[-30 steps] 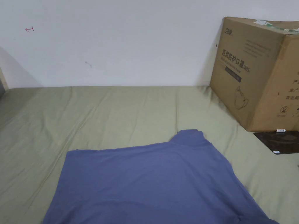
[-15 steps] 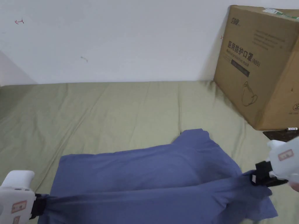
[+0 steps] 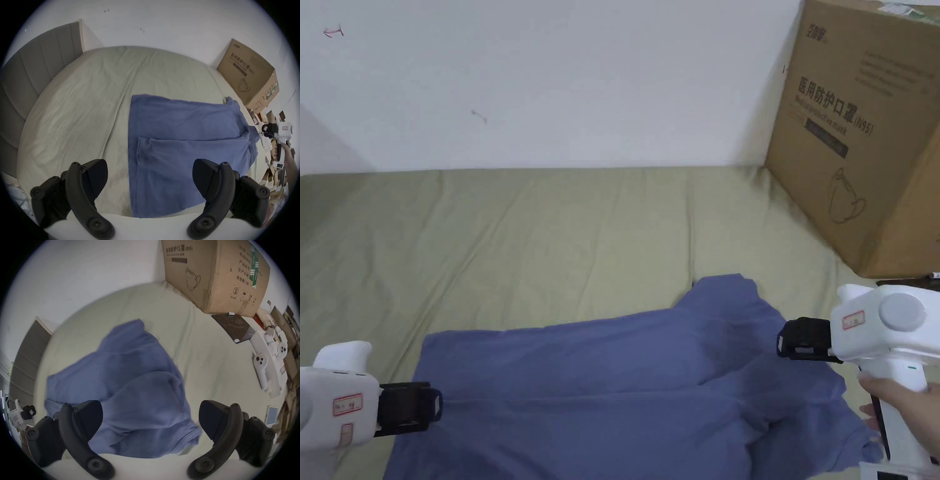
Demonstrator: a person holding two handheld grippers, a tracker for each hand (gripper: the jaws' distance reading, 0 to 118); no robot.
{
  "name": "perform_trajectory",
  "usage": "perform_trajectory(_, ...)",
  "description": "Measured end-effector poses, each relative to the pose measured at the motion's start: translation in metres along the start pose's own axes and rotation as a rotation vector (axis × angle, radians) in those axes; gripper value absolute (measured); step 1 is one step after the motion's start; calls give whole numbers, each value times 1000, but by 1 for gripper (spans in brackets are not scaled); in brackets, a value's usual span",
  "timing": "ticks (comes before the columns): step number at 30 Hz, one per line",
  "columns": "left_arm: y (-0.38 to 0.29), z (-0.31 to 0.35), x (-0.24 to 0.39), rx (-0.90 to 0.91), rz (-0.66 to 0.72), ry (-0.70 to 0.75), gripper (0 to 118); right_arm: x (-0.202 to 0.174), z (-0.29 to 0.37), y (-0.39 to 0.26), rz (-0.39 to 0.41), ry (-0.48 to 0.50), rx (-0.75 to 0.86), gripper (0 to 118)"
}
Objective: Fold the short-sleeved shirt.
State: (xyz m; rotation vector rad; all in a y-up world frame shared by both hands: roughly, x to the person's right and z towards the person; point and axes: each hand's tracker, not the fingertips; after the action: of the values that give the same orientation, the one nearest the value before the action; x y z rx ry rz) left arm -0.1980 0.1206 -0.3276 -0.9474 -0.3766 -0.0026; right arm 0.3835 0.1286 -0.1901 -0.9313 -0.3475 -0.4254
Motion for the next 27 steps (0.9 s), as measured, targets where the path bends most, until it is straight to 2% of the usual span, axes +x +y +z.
perform_trajectory(3, -12, 37, 12, 162, 16, -40, 109, -17, 53, -26, 56, 63, 199, 114)
perform_trajectory(6, -39, 85, 28, 386, 65, -112, 106, -40, 123, -74, 134, 129, 529, 111)
perform_trajectory(9, -74, 134, 52, 595, 85, -133, 106, -57, 179, -130, 200, 110, 878, 111)
perform_trajectory(11, -94, 160, 64, 711, 58, -106, 106, -68, 198, -158, 228, 77, 1002, 111)
perform_trajectory(13, -107, 179, 74, 774, 40, -76, 104, -75, 196, -159, 222, 94, 810, 110)
perform_trajectory(14, -114, 187, 76, 804, 43, -79, 100, -75, 193, -163, 215, 143, 749, 105)
perform_trajectory(15, -119, 193, 78, 820, 48, -83, 88, -73, 192, -170, 197, 196, 733, 85)
perform_trajectory(16, -122, 197, 80, 828, 54, -86, 49, -73, 191, -175, 166, 209, 765, 9)
perform_trajectory(17, -122, 200, 81, 819, 52, -70, 9, -74, 188, -178, 146, 154, 724, 0)
perform_trajectory(18, -123, 202, 81, 805, 46, -5, 0, -71, 187, -180, 105, 168, 744, 0)
perform_trajectory(19, -123, 203, 78, 813, 48, -28, 0, -66, 185, -178, 74, 277, 697, 0)
perform_trajectory(20, -119, 203, 75, 784, 49, -73, 0, -65, 187, -178, 43, 296, 700, 0)
perform_trajectory(24, -111, 207, 64, 753, 67, -28, 0, -67, 190, -175, 62, 235, 720, 0)
perform_trajectory(25, -104, 206, 56, 713, 82, -32, 0, -68, 192, -174, 70, 219, 714, 0)
perform_trajectory(27, -78, 191, 36, 510, 105, -66, 0, -65, 189, -171, 70, 208, 700, 0)
